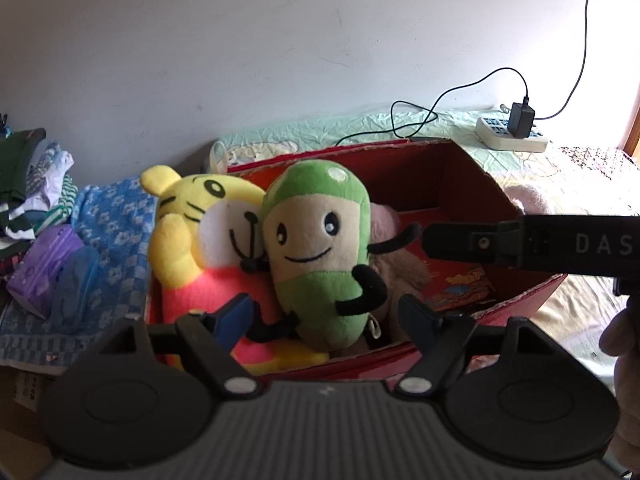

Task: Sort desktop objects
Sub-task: 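Lower the bean plush beside the tiger and open the right gripper, then withdraw the open right gripper up and away from the red box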

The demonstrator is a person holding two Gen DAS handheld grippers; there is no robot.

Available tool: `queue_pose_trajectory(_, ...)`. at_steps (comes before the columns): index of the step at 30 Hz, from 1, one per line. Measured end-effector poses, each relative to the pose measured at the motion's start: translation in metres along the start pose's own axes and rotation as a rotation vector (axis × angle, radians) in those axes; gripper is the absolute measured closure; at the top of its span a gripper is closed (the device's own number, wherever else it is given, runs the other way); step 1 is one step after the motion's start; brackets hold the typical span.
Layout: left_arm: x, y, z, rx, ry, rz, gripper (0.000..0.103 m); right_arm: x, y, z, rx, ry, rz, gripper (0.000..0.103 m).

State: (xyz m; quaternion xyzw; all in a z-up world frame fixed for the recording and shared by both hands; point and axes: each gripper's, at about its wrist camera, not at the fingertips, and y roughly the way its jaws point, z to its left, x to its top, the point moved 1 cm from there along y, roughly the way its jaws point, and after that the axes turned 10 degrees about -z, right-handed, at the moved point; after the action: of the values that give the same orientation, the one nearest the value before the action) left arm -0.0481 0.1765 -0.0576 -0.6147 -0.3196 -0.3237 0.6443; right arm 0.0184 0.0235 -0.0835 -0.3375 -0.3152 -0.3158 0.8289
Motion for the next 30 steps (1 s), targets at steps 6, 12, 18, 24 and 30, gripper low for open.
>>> queue_pose_trajectory(6, 0.001, -0.005, -0.01, 0.077, 0.006, 0.027, 0.021, -0.005, -0.014, -0.005, -0.013, 0.017, -0.011, 0.064)
queue_pose_trajectory(12, 0.0, -0.011, -0.017, 0.099, 0.0, 0.054, 0.017, -0.009, -0.027, -0.008, -0.006, 0.032, -0.022, 0.064)
queue_pose_trajectory(18, -0.005, -0.016, -0.03, 0.104, 0.02, 0.073, 0.017, -0.016, -0.037, -0.013, -0.008, 0.038, -0.014, 0.064)
queue_pose_trajectory(24, -0.011, -0.014, -0.04, 0.086, 0.022, 0.1, 0.015, -0.02, -0.046, -0.018, -0.014, 0.043, -0.014, 0.064)
queue_pose_trajectory(30, -0.017, -0.008, -0.05, 0.101, 0.031, 0.124, 0.014, -0.024, -0.051, -0.026, -0.012, 0.051, 0.006, 0.064)
